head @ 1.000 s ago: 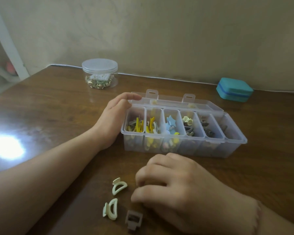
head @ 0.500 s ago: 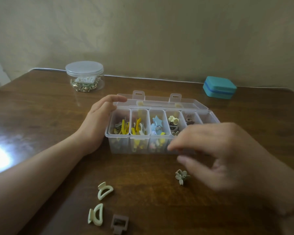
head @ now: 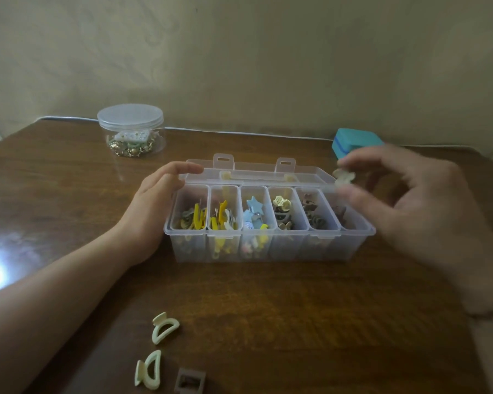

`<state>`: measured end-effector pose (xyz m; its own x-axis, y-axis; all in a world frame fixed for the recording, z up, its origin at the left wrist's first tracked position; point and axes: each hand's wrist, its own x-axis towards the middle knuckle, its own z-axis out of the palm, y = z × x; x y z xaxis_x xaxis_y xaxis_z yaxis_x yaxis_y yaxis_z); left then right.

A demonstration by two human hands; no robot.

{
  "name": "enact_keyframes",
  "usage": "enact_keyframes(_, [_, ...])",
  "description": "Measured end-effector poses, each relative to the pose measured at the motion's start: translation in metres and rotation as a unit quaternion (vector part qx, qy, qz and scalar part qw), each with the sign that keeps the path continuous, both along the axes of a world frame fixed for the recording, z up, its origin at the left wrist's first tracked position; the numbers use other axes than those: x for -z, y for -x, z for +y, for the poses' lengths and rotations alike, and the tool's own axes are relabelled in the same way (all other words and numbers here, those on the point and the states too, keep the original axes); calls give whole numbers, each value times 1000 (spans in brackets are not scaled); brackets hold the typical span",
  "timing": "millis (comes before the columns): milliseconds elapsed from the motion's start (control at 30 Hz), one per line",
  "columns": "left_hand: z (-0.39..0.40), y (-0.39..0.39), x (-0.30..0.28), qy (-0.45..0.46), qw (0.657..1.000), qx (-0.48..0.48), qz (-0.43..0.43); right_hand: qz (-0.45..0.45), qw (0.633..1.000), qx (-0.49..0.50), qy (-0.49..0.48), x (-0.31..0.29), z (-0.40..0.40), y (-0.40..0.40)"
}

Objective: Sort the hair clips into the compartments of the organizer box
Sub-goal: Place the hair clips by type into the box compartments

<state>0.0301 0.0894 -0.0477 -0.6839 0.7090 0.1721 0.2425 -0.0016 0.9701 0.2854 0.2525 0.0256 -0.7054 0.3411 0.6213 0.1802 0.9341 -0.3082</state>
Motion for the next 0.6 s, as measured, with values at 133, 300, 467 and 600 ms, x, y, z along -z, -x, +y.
enact_keyframes(133, [0,0,-1,-8,1000,6,-2,-81,992,90,21,21,25,7])
enact_keyframes(300, [-2,-2,-2,-9,1000,-2,3,106,991,75,41,14,8,9])
enact_keyframes(467, [-1,-6,-4,-17,999,-24,26,-53,976,-208,-44,23,-62,21])
enact_keyframes(600, [0,-6,-4,-12,999,-26,36,-196,893,-378,-144,46,-103,31])
